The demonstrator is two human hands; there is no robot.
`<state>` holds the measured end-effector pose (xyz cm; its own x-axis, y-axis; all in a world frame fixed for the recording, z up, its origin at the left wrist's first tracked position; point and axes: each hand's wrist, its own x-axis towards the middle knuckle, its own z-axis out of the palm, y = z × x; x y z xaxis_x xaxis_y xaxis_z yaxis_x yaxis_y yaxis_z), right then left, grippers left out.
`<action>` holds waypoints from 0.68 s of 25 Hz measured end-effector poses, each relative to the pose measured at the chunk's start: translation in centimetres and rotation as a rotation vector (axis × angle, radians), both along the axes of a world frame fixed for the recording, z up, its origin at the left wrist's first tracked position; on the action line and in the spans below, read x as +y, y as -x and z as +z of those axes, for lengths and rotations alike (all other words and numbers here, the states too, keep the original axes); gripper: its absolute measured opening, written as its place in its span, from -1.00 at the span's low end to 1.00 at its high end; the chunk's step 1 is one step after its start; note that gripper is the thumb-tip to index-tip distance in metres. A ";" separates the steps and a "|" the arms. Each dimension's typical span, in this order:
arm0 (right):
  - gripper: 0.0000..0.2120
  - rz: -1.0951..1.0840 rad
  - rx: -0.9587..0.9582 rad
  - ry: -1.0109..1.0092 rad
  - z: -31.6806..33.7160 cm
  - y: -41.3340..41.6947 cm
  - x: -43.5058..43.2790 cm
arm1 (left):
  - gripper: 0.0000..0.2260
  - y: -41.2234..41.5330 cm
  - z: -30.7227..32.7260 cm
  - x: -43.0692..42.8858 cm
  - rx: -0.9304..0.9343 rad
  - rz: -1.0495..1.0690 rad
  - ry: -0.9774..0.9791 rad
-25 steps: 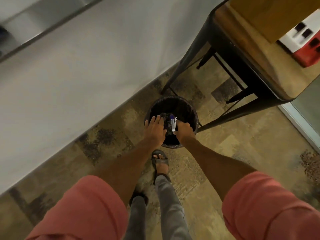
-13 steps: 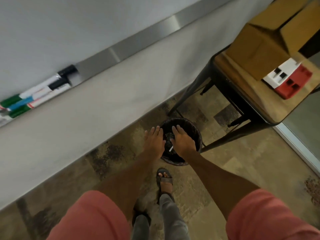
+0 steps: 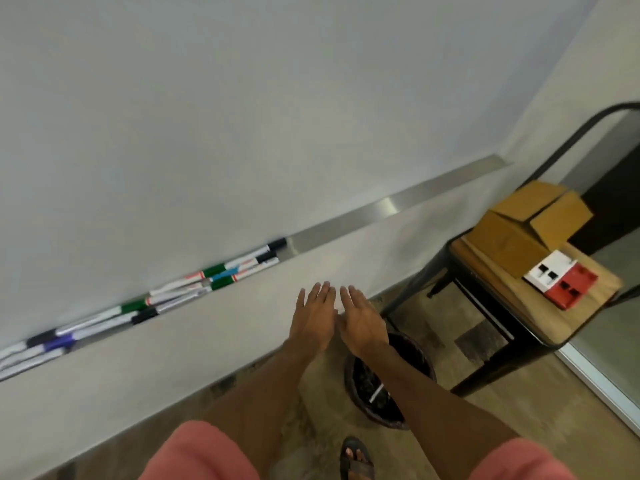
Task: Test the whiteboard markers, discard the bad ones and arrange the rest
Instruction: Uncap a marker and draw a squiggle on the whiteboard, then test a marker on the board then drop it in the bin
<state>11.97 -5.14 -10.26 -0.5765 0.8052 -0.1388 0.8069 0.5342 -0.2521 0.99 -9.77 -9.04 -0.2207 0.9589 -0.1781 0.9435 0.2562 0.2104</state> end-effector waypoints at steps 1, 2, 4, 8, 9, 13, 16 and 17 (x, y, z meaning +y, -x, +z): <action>-0.42 0.007 -0.004 -0.023 1.1 1.0 -0.4 | -0.52 0.9 1.2 -0.6 0.015 0.016 -0.014; -0.42 0.020 -0.003 -0.040 2.1 1.9 -0.8 | -0.51 1.7 2.2 -1.3 0.029 0.031 -0.025; -0.41 0.051 0.015 -0.070 4.0 3.9 -1.3 | -0.49 3.5 3.9 -2.6 0.053 0.065 -0.051; -0.41 0.105 0.045 -0.122 7.6 7.7 -1.8 | -0.48 6.7 6.2 -5.0 0.063 0.172 -0.124; -0.42 0.117 0.055 -0.127 8.2 8.7 -1.8 | -0.48 7.5 6.7 -5.5 0.074 0.192 -0.137; -0.44 0.211 0.133 -0.162 9.5 12.2 -1.1 | -0.50 10.6 7.8 -6.8 0.067 0.305 -0.146; -0.48 0.277 0.138 -0.154 9.2 14.2 -0.2 | -0.50 12.3 7.4 -7.1 0.059 0.384 -0.150; -0.50 0.290 0.133 -0.152 8.8 14.6 0.0 | -0.51 12.6 7.1 -7.1 0.059 0.403 -0.146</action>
<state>-2.67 -5.09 -1.45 -0.7893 0.6109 0.0617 0.5813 0.7758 -0.2453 -11.58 -16.91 -1.96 -0.5885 0.8082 -0.0226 0.7856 0.5782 0.2203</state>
